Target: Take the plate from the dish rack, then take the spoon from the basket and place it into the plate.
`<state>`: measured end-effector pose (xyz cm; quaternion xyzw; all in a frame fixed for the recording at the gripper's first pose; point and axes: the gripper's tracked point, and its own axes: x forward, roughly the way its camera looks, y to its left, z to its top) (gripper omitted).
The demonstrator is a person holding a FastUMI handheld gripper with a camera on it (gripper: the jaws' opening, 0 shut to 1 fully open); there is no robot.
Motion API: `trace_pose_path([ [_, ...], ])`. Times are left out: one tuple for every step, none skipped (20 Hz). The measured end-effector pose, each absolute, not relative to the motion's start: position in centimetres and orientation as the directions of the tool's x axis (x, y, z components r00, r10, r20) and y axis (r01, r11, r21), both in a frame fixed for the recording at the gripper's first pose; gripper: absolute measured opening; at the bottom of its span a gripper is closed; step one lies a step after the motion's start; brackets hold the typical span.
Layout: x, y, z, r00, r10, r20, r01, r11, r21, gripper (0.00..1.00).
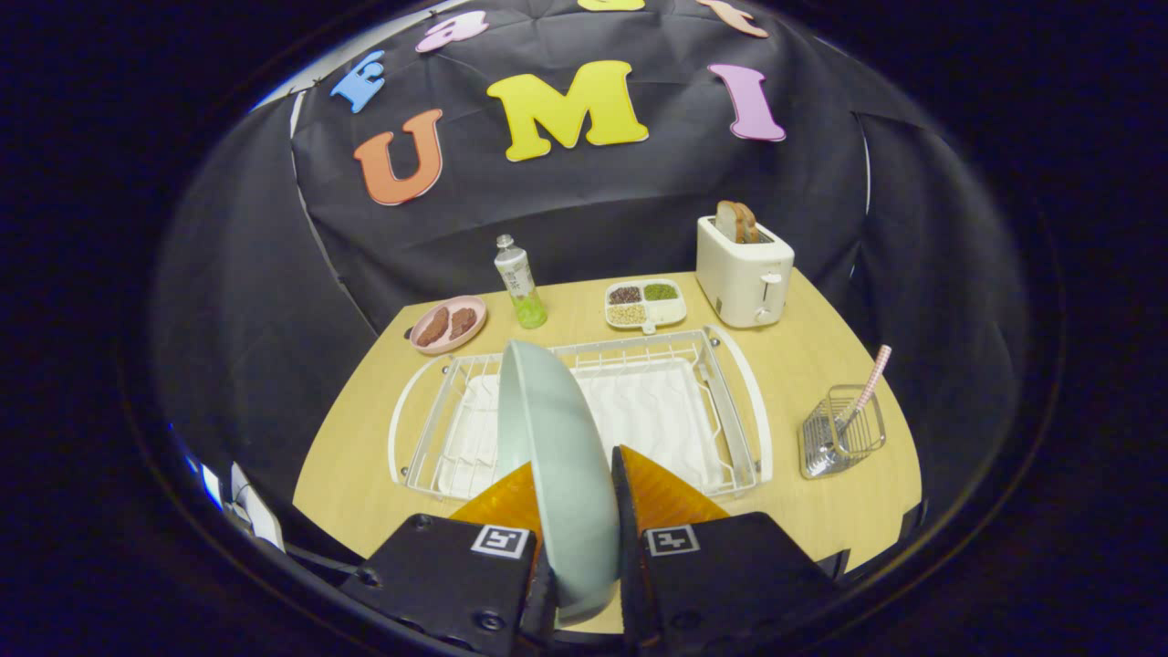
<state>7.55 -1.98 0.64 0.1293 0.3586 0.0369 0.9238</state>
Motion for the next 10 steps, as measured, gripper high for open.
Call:
trace_pose_path([
  [6.5,-2.1,-0.6,0.743,0.161,-0.649,0.027,0.963,0.269,0.33],
  [5.5,-2.1,-1.9,0.742,0.163,-0.651,0.034,0.96,0.279,0.33],
  [4.6,-1.9,-3.4,0.734,0.17,-0.657,0.041,0.955,0.293,0.33],
  [3.7,-1.5,-4.9,0.716,0.189,-0.672,0.04,0.95,0.309,0.33],
  [2.7,-1.0,-6.4,0.693,0.21,-0.69,0.045,0.942,0.332,0.33],
  [1.7,-0.3,-7.9,0.67,0.236,-0.704,0.057,0.929,0.365,0.33],
  [1.0,0.3,-9.0,0.646,0.262,-0.717,0.068,0.916,0.396,0.33],
  [0.6,1.0,-9.9,0.63,0.286,-0.722,0.076,0.903,0.424,0.33],
  [0.4,1.5,-10.6,0.619,0.301,-0.725,0.088,0.892,0.444,0.33],
  [0.2,2.0,-11.3,0.612,0.313,-0.726,0.098,0.882,0.462,0.33],
])
